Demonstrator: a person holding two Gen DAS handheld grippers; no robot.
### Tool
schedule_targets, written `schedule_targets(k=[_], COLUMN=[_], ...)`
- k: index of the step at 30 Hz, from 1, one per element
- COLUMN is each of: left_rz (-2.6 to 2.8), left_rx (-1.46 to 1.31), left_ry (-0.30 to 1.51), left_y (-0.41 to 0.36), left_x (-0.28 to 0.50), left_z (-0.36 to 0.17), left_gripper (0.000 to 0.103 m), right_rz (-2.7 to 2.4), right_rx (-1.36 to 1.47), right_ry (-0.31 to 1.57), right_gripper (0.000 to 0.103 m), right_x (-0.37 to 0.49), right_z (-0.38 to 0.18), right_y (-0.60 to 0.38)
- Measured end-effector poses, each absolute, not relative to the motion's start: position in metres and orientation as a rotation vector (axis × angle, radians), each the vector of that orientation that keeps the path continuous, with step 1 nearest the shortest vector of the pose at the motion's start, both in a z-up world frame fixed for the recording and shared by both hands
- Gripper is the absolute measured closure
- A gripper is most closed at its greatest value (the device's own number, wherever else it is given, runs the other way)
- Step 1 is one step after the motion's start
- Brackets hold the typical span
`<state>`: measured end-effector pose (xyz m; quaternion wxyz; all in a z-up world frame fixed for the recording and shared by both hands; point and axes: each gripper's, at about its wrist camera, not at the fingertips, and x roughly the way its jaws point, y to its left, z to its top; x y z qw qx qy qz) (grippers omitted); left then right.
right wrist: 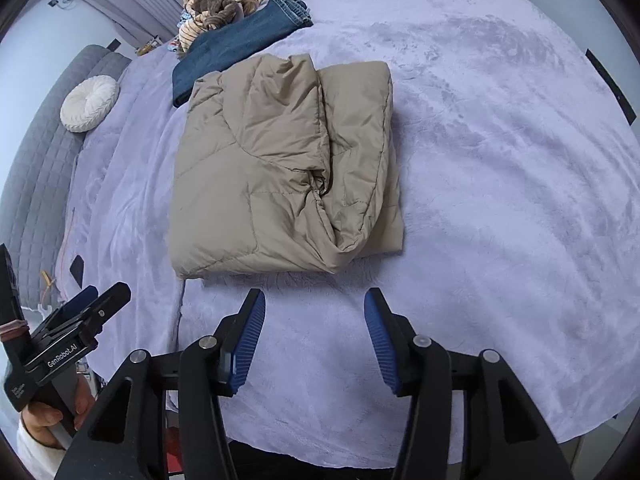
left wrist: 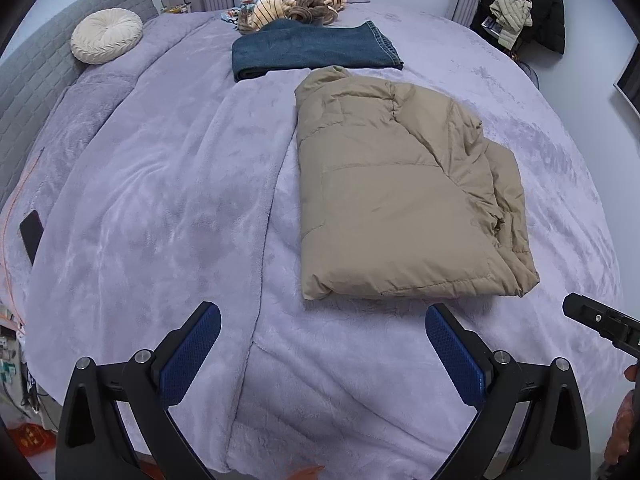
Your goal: Fold large clothes
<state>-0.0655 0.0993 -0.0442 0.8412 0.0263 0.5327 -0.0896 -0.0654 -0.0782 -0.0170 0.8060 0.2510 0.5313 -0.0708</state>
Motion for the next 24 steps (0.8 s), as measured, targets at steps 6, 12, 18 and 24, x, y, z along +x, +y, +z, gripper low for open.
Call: schedule_targets(k=[6,12,18,24], left_rz=[-0.166,-0.144,-0.138,-0.145], left_rx=[0.024,0.036,0.024,0.045], left_ry=[1.078,1.024,0.990,0.963], left_y=[0.098,0.097,0.100,0.106], left_x=[-0.081,-0.099,-0.111,-0.113], left_z=[-0.013,0.015,0.035,0.051], left_gripper=[0.001,0.001,0.001,0.001], right_rz=[-0.170,-0.192,-0.210,-0.238], right_rx=[0.468,0.397,0.325,0.311], right_ry=[1.040,1.007,0.957,0.935], right_gripper=[0.023,0.011,0.000,0.000], right_x=[-0.079,-0.090,-0.099,-0.098], right_z=[0.022,0.050,0.076,0.091], right_y=[-0.074,-0.066,-0.057,-0.049])
